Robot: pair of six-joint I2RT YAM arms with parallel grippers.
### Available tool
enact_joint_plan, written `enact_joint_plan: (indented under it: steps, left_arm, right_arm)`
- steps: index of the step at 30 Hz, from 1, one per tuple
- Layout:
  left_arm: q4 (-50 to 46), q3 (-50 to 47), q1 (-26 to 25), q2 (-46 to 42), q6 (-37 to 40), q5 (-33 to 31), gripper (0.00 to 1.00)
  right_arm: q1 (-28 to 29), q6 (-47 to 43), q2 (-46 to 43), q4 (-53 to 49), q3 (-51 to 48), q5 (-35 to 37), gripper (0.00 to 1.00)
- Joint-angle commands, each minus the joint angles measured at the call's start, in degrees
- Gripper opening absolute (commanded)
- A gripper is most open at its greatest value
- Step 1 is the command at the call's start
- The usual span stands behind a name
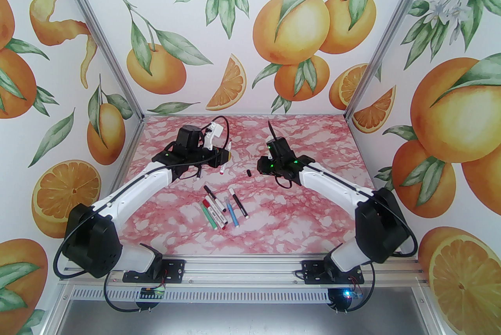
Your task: Open the pen caps
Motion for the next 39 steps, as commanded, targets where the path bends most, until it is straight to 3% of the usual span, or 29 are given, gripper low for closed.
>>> enact_joint_plan:
  steps: [1, 18, 39]
  left_arm:
    - [1.49, -3.87, -0.11, -3.47, -1.52, -0.8, 0.05]
    - [8.63, -14.29, -0.52, -7.63, -2.69, -2.05, 0.05]
    - [7.09, -15.05, -0.52, -8.9, -0.83, -4.19, 0.05]
  right_arm:
    - [0.4, -2.16, 2.27, -1.23, 3.43, 0.71, 0.12]
    - [0.63, -2.68, 16.15, -2.41, 10.58, 3.65, 0.15]
    - [0.74, -2.15, 23.16, -5.6, 15.97, 5.27, 0.18]
